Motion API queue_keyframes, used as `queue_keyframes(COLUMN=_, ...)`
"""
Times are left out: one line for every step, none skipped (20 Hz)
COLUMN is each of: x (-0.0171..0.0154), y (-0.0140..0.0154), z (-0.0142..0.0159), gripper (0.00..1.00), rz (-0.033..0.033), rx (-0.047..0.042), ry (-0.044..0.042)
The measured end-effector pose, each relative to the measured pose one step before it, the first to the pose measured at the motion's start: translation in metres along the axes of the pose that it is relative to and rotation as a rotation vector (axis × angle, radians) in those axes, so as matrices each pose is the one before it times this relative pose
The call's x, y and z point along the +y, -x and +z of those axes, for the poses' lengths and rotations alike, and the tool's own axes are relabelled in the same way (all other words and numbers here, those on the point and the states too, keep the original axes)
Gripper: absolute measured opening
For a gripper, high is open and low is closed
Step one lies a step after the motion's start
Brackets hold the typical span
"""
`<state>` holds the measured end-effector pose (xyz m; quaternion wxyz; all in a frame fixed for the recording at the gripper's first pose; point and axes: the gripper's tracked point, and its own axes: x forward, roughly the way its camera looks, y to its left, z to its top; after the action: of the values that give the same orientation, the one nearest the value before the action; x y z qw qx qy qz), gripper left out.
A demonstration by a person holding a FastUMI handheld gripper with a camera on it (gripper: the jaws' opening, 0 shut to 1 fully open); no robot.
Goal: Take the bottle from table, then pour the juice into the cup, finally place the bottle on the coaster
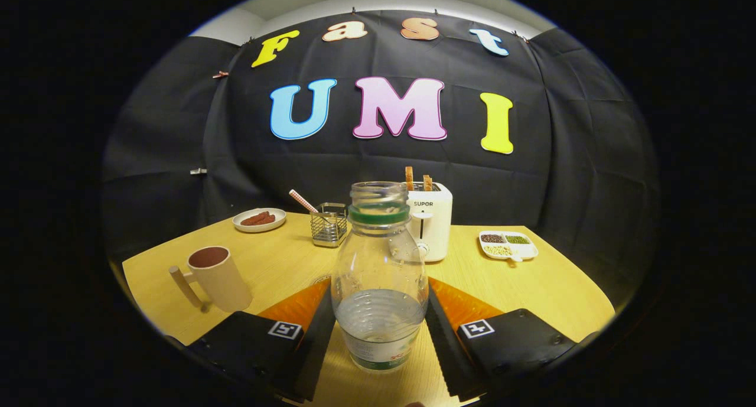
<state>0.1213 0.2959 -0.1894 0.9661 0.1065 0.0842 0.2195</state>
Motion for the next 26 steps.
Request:
queue_keyframes(x=0.00025, y=-0.00041, z=-0.00064, gripper=0.81, rz=0.00202, rx=0.00117, ry=0.00547)
queue_keyframes(x=0.00085, y=0.00020, z=-0.00011, gripper=0.80, rz=0.00416, rx=-0.00229, ry=0.00766)
queue_keyframes(x=0.00121, y=-0.00015, z=0.00044, gripper=0.80, rz=0.00360, rx=-0.00024, ry=0.01128)
queue_keyframes(x=0.00145, y=-0.00020, z=0.00027, gripper=0.79, rz=0.00459, rx=-0.00274, ry=0.01534)
queue_keyframes(x=0.00286, y=0.00043, z=0.00091, gripper=0.78, rz=0.01183, rx=-0.00289, ry=0.01803)
queue_keyframes(x=0.00109, y=-0.00155, z=-0.00032, gripper=0.78, rz=0.00499, rx=0.00268, ry=0.01991)
queue_keyframes(x=0.00187, y=0.00001, z=0.00064, gripper=0.76, rz=0.01283, rx=-0.00290, ry=0.01640)
queue_keyframes(x=0.00172, y=0.00012, z=0.00112, gripper=0.76, rz=0.00501, rx=0.00491, ry=0.01488)
queue_keyframes(x=-0.00052, y=-0.00078, z=0.00100, gripper=0.75, rz=0.00477, rx=0.00173, ry=0.00972)
queue_keyframes(x=-0.00028, y=-0.00110, z=0.00115, gripper=0.75, rz=0.00400, rx=0.00256, ry=0.00788)
queue_keyframes(x=-0.00111, y=-0.00034, z=0.00148, gripper=0.75, rz=0.00151, rx=0.00260, ry=0.01207)
queue_keyframes(x=-0.00059, y=0.00124, z=0.00484, gripper=0.75, rz=0.00382, rx=-0.00702, ry=0.01315)
queue_keyframes(x=0.00007, y=-0.00075, z=0.00701, gripper=0.75, rz=0.00660, rx=-0.00865, ry=0.01676)
queue_keyframes(x=0.00086, y=0.00011, z=0.00520, gripper=0.75, rz=0.00795, rx=-0.00945, ry=0.01864)
queue_keyframes(x=0.00131, y=-0.00011, z=0.00670, gripper=0.75, rz=0.00931, rx=-0.01191, ry=0.01844)
queue_keyframes(x=-0.00044, y=0.00012, z=0.00619, gripper=0.75, rz=0.00397, rx=-0.00522, ry=0.01762)
queue_keyframes(x=0.00199, y=-0.00181, z=0.00551, gripper=0.75, rz=0.01305, rx=-0.00182, ry=0.01123)
queue_keyframes(x=0.00337, y=-0.00028, z=0.00363, gripper=0.75, rz=0.00904, rx=0.00988, ry=0.01246)
queue_keyframes(x=0.00168, y=-0.00043, z=0.00393, gripper=0.75, rz=0.00342, rx=0.01534, ry=0.01965)
queue_keyframes(x=0.00206, y=-0.00049, z=0.00761, gripper=0.75, rz=0.00308, rx=0.00965, ry=0.02170)
queue_keyframes(x=0.00326, y=-0.00133, z=0.00853, gripper=0.75, rz=0.00732, rx=-0.00164, ry=0.02577)
queue_keyframes(x=0.00268, y=0.00048, z=0.00928, gripper=0.75, rz=0.00327, rx=-0.00490, ry=0.03672)
queue_keyframes(x=0.00235, y=-0.00152, z=0.00993, gripper=0.75, rz=-0.00060, rx=-0.00901, ry=0.04998)
queue_keyframes(x=0.00290, y=-0.00178, z=0.00811, gripper=0.75, rz=0.00176, rx=-0.00750, ry=0.05582)
queue_keyframes(x=0.00384, y=-0.00384, z=0.00791, gripper=0.75, rz=0.00123, rx=-0.00399, ry=0.05352)
queue_keyframes(x=0.00409, y=-0.00298, z=0.00539, gripper=0.75, rz=0.00337, rx=-0.00265, ry=0.04289)
